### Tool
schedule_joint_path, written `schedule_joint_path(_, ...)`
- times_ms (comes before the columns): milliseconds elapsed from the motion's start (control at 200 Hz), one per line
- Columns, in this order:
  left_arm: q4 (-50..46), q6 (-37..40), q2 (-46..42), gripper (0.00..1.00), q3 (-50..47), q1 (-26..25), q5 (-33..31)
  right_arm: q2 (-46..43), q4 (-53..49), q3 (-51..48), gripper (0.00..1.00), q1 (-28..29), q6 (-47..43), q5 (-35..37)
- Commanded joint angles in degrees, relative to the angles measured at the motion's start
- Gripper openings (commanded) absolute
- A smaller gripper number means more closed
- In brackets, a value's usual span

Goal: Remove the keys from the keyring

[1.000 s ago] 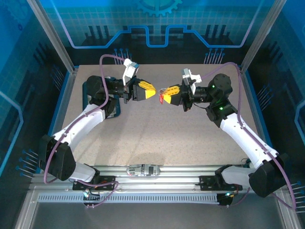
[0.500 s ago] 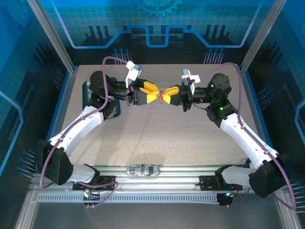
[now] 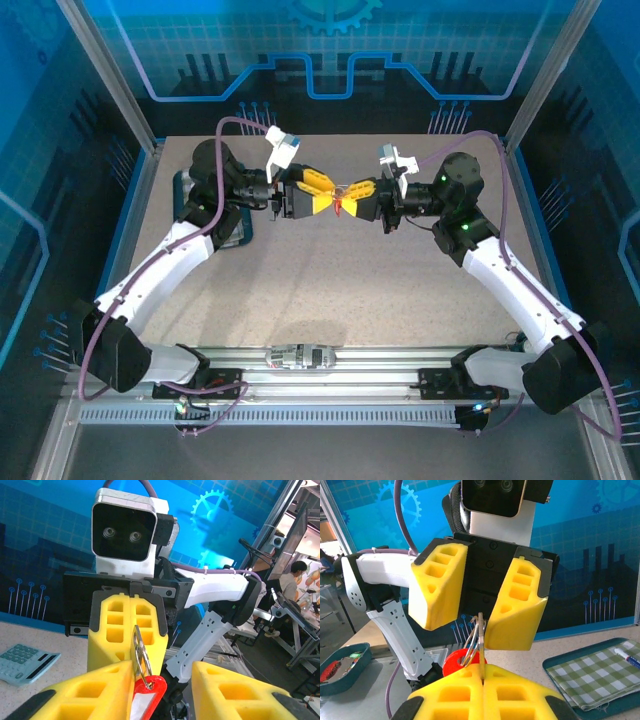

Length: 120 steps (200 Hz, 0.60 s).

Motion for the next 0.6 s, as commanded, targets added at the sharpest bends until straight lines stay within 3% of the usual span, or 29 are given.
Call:
schedule_joint_path(0, -0.8, 1.4, 0.2, 0.32, 2.3, -0.3, -0.7, -0.8, -1.1, 1.7, 0.0, -0.3, -1.3, 0.9)
schedule_joint_path(185, -1.1, 1.4, 0.6, 0.2, 2.4, -0.3, -0.6, -0.7, -1.1, 1.7, 0.0, -0.2, -1.4, 1.1)
schedule_joint_path(375, -0.9, 1.2, 0.5, 0.0, 2.1, -0.3, -0.6, -1.0, -0.3, 1.2, 0.0, -0.2, -1.3, 1.3)
schedule_joint_path(596, 8.6, -6.0, 1.2, 0.0, -0.1, 0.2, -0.9, -2.6, 3.6, -1.8, 0.0, -0.1, -3.2, 3.5)
